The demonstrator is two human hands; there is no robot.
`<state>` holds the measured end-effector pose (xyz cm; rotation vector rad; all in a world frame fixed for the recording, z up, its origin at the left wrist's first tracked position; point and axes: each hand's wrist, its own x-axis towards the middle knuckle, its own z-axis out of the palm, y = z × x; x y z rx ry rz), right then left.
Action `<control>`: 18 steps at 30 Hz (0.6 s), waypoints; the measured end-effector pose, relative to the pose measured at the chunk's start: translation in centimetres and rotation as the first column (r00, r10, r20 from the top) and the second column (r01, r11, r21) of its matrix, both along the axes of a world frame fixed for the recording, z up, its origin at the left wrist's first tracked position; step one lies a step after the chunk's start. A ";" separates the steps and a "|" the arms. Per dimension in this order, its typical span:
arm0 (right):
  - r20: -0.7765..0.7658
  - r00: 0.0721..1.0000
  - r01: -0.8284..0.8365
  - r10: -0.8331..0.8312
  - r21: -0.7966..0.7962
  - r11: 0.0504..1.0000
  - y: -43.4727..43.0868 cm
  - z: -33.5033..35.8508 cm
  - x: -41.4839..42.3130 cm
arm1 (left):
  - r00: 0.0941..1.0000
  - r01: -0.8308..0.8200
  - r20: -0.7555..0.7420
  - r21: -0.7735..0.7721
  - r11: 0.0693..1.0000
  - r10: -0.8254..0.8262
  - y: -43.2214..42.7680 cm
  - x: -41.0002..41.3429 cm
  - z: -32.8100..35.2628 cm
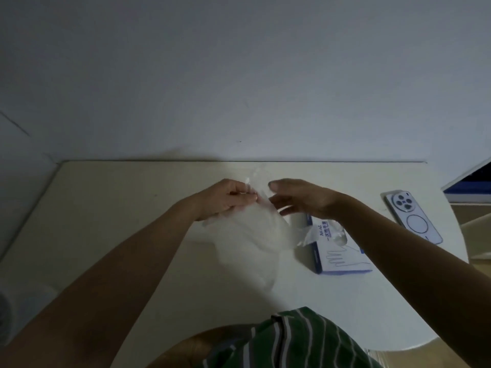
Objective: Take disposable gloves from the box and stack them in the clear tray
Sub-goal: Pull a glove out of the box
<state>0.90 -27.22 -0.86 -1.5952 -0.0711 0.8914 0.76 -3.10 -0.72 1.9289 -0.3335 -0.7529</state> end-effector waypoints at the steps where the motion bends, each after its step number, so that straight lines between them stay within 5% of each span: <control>1: -0.010 0.997 -0.073 0.072 -0.018 0.997 0.9 -0.1 0.1 | 0.999 0.007 -0.037 -0.008 1.000 -0.008 0.5 0.2 0.1; 7: 0.010 0.995 -0.104 0.104 0.052 0.993 3.9 -0.7 0.6 | 0.994 0.017 -0.105 -0.013 1.000 -0.019 4.5 0.8 0.4; 11: 0.049 0.998 0.037 -0.047 0.196 0.980 6.2 -0.8 0.6 | 0.993 -0.014 -0.115 -0.033 0.999 0.010 6.2 1.2 -0.2; 15: 0.189 0.960 -0.217 0.206 0.040 0.975 8.4 -0.3 0.9 | 0.987 -0.040 -0.157 -0.073 0.997 0.028 6.5 1.5 -0.2; 18: 0.216 0.955 -0.173 0.203 -0.151 0.973 8.7 0.1 1.5 | 0.987 -0.034 -0.155 0.006 0.999 0.034 7.2 1.8 -0.2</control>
